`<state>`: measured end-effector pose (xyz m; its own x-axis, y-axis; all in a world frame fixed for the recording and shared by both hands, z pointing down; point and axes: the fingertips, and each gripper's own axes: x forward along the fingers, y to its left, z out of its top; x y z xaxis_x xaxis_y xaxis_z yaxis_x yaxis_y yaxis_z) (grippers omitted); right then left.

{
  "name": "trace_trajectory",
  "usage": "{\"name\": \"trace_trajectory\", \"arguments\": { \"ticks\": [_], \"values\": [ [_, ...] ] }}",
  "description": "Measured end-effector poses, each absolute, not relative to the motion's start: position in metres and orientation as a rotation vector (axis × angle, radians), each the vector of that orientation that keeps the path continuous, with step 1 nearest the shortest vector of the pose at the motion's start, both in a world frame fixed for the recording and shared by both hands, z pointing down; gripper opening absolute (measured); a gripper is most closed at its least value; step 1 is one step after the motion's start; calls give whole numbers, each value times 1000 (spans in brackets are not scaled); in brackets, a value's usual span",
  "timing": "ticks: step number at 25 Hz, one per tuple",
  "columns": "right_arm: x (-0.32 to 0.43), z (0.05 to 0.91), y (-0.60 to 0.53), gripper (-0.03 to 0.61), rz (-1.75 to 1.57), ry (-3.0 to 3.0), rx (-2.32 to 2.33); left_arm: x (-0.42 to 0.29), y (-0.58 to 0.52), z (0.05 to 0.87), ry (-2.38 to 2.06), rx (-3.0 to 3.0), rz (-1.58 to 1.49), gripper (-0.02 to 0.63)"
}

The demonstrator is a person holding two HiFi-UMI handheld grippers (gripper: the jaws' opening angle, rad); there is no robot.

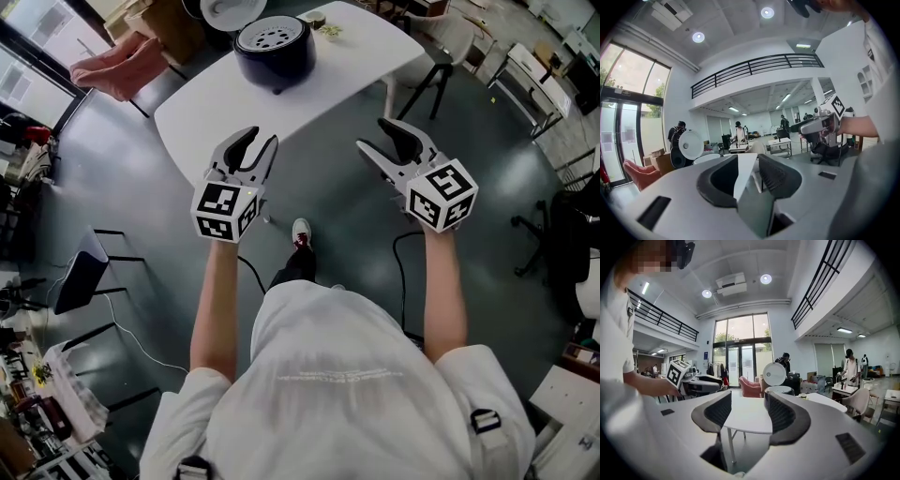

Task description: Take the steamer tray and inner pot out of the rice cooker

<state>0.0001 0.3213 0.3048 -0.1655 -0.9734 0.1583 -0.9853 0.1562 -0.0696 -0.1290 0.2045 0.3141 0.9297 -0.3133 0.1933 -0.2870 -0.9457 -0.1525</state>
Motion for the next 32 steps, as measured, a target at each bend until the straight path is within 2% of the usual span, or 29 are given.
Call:
{"name": "trace_trajectory", "arguments": {
  "ticks": [5, 20, 32],
  "values": [
    [22, 315, 297, 302, 274, -2277, 1999, -107, 176, 333, 446, -2988, -352, 152],
    [123, 318, 132, 304, 317, -2210, 1956, -10, -14, 352, 532, -3013, -378, 149],
    [162, 324, 2, 288, 325, -2242, 1874, 13, -131, 381, 691, -3036, -459, 143]
  ]
}}
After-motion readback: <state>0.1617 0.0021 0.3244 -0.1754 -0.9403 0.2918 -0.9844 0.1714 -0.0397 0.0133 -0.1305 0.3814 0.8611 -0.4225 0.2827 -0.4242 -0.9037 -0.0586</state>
